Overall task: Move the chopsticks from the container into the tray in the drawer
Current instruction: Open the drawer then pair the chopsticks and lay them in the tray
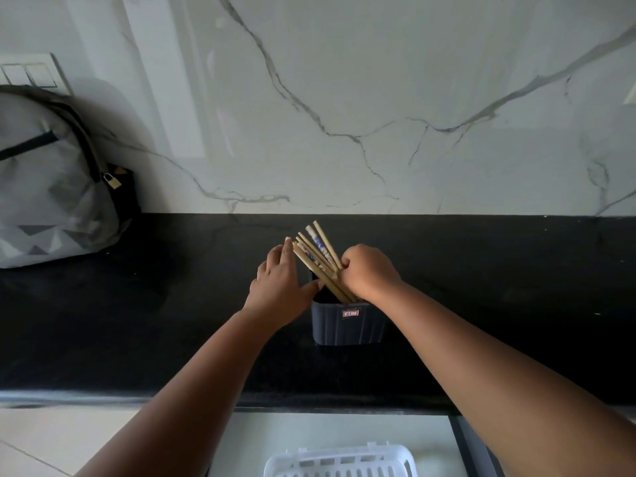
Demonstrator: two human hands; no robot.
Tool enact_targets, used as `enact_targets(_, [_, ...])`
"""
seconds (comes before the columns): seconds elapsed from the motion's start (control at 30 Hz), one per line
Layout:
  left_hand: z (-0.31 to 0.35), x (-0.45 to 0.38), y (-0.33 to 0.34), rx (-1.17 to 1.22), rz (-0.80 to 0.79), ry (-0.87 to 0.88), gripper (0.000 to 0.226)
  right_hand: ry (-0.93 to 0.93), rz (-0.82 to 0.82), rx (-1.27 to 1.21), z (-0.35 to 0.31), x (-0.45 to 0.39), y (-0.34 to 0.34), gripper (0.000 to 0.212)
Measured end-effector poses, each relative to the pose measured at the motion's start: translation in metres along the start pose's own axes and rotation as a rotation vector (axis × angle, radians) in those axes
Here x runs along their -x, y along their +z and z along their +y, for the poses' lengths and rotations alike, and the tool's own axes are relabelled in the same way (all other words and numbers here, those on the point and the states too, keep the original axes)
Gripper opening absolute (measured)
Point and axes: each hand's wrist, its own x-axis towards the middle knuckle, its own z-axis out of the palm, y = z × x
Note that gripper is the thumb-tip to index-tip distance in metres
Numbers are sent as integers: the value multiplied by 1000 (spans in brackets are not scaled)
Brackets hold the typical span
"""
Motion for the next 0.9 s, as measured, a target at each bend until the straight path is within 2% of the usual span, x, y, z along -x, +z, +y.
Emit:
enact_targets(0.1, [9, 3, -18, 90, 133, 73, 71, -4, 104, -225, -6, 4, -35, 32])
enact_targets(0.17, [21, 5, -32, 194, 207, 134, 51, -23, 108, -425, -14, 10, -62, 27])
enact_targets(0.27, [40, 11, -57, 475, 169, 229, 34, -42, 53, -692, -28, 23, -94, 13])
enact_targets(0.33, [48, 19, -72, 533, 132, 350, 39, -49, 43, -798, -38, 34, -108, 12])
enact_targets(0.4, [52, 25, -84, 380, 183, 503, 52, -51, 39, -866, -45, 43, -117, 11])
enact_targets(0.47, [53, 30, -93, 123, 321, 671, 59, -44, 14, -898, -50, 50, -123, 11])
enact_targets(0.57, [52, 37, -103, -124, 463, 879, 58, -28, -47, -930, -54, 59, -127, 12])
enact_targets(0.7, [43, 44, -106, -209, 573, 1043, 40, -13, -172, -1006, -57, 71, -124, 14])
enact_targets(0.9, [29, 47, -105, -224, 584, 1210, 17, 20, -259, -1018, -54, 80, -112, 18])
